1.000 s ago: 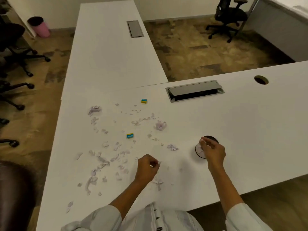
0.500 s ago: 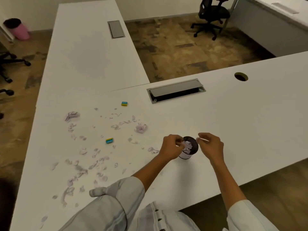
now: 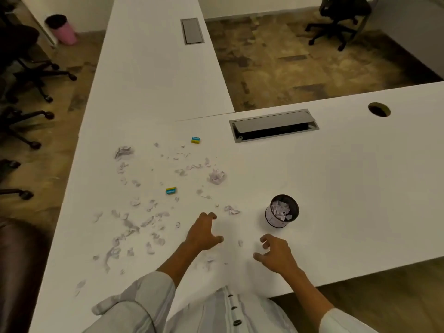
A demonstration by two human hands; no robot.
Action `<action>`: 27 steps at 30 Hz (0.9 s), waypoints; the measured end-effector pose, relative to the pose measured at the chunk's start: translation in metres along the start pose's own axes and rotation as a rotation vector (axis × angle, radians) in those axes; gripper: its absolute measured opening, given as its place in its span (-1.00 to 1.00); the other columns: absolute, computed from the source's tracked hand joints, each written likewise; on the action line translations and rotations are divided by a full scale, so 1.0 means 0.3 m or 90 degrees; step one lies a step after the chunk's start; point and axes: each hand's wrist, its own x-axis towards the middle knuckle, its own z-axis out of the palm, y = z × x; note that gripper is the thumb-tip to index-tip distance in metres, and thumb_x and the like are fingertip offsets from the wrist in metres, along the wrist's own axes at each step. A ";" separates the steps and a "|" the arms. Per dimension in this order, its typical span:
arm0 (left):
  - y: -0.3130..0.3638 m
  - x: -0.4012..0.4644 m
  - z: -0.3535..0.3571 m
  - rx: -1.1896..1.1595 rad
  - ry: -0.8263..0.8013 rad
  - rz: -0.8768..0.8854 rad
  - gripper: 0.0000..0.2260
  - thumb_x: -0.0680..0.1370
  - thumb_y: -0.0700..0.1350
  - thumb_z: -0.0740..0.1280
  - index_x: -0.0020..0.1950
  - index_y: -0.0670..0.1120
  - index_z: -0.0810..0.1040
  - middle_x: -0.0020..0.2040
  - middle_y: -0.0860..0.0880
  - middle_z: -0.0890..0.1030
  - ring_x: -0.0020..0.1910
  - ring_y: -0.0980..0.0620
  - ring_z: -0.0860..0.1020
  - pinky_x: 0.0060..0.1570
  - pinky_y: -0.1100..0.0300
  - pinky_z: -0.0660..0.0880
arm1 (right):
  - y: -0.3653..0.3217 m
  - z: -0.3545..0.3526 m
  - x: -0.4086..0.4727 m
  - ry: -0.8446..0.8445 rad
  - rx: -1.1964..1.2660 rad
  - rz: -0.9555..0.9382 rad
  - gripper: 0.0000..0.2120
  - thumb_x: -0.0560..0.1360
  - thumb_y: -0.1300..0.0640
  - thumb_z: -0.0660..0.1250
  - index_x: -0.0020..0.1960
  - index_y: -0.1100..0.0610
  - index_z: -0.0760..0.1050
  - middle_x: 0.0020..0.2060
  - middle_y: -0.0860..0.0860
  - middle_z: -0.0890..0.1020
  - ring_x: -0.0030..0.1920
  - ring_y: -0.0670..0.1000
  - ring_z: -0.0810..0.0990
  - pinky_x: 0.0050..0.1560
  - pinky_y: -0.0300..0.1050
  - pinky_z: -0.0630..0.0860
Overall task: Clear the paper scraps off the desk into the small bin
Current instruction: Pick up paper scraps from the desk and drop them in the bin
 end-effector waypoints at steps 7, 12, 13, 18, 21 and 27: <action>-0.304 -0.216 0.055 0.175 -0.011 -0.068 -0.04 0.17 0.35 0.43 0.44 0.00 0.16 0.32 -0.08 0.26 0.28 -0.08 0.28 0.12 0.09 0.47 | -0.086 0.187 0.030 -0.068 -0.042 -0.110 -0.27 0.23 -0.14 0.55 0.28 0.12 0.41 0.10 -0.03 0.36 -0.09 -0.03 0.54 -0.06 -0.17 0.55; -0.435 -0.309 0.072 0.169 0.029 -0.081 0.09 0.09 0.43 0.37 0.50 0.04 0.06 0.42 -0.11 0.14 0.37 -0.12 0.19 0.24 0.05 0.38 | -0.180 0.296 0.026 -0.120 -0.086 -0.184 -0.23 0.22 -0.14 0.55 0.32 0.12 0.36 0.17 0.01 0.35 0.01 0.00 0.50 0.02 -0.15 0.54; -0.449 -0.314 0.069 0.166 0.027 -0.083 0.09 0.10 0.41 0.38 0.50 0.03 0.05 0.42 -0.11 0.14 0.36 -0.12 0.19 0.23 0.05 0.39 | -0.198 0.322 0.024 -0.131 -0.098 -0.202 -0.23 0.24 -0.13 0.55 0.33 0.12 0.36 0.18 0.02 0.36 0.01 0.00 0.50 0.01 -0.16 0.53; -0.507 -0.303 0.053 0.147 0.037 -0.082 0.00 0.20 0.30 0.44 0.49 -0.01 0.08 0.39 -0.08 0.19 0.31 -0.08 0.26 0.13 0.11 0.49 | -0.298 0.432 0.012 -0.160 -0.147 -0.272 -0.33 0.32 -0.01 0.51 0.35 0.12 0.36 0.23 0.07 0.41 0.06 0.05 0.53 0.02 -0.21 0.48; -0.544 -0.294 0.027 0.142 0.062 -0.081 -0.02 0.22 0.29 0.45 0.49 -0.01 0.09 0.40 -0.10 0.20 0.33 -0.10 0.25 0.15 0.10 0.48 | -0.338 0.441 0.016 -0.127 -0.159 -0.278 -0.31 0.34 -0.05 0.49 0.39 0.06 0.32 0.28 0.02 0.38 0.15 0.04 0.49 0.08 -0.16 0.49; -0.636 -0.272 -0.056 0.145 0.144 -0.096 0.22 0.03 0.46 0.37 0.53 0.04 -0.10 0.52 -0.25 -0.09 0.48 -0.32 -0.08 0.43 -0.21 0.04 | -0.390 0.391 0.071 -0.078 -0.266 -0.309 -0.02 0.22 -0.32 0.43 0.49 0.05 0.15 0.49 0.05 0.17 0.45 0.10 0.16 0.36 0.06 0.33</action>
